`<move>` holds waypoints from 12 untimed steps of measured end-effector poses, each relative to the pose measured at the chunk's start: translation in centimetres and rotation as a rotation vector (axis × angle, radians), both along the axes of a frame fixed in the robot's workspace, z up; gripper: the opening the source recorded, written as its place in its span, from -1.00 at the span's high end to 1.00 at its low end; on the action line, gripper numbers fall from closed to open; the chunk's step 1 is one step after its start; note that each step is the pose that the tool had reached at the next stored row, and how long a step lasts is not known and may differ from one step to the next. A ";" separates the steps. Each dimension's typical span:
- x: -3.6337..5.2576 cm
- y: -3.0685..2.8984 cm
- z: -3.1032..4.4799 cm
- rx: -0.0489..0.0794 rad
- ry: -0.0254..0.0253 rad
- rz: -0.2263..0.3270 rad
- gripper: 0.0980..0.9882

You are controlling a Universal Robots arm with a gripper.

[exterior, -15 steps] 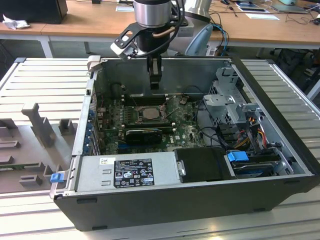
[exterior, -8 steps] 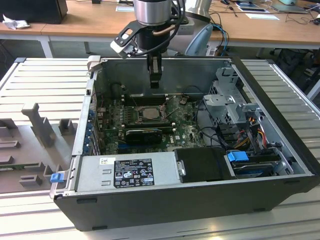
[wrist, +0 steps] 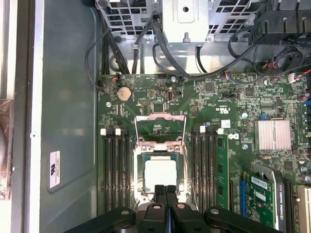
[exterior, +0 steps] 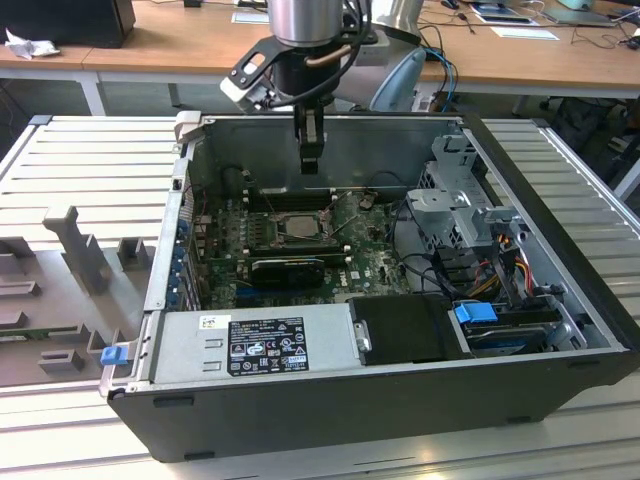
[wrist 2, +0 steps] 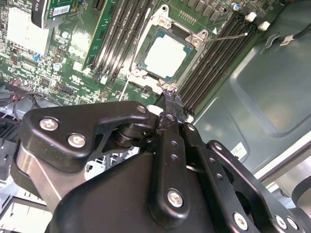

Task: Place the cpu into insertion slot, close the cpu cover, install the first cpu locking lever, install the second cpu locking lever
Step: 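Close the cpu cover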

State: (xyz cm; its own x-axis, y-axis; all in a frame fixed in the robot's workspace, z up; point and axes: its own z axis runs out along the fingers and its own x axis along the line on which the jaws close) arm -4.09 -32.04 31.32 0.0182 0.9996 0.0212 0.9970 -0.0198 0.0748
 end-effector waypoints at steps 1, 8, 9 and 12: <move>0.00 0.00 0.04 0.000 0.0000 0.000 0.98; 0.57 0.00 0.93 0.000 -0.0001 0.000 0.98; 1.27 0.00 0.93 0.001 0.0001 0.000 0.98; 2.95 0.00 0.88 0.001 0.0000 0.000 0.98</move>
State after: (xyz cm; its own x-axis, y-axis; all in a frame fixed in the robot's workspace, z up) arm -1.14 -32.04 32.20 0.0181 0.9996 0.0223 0.9970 -0.0197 0.0749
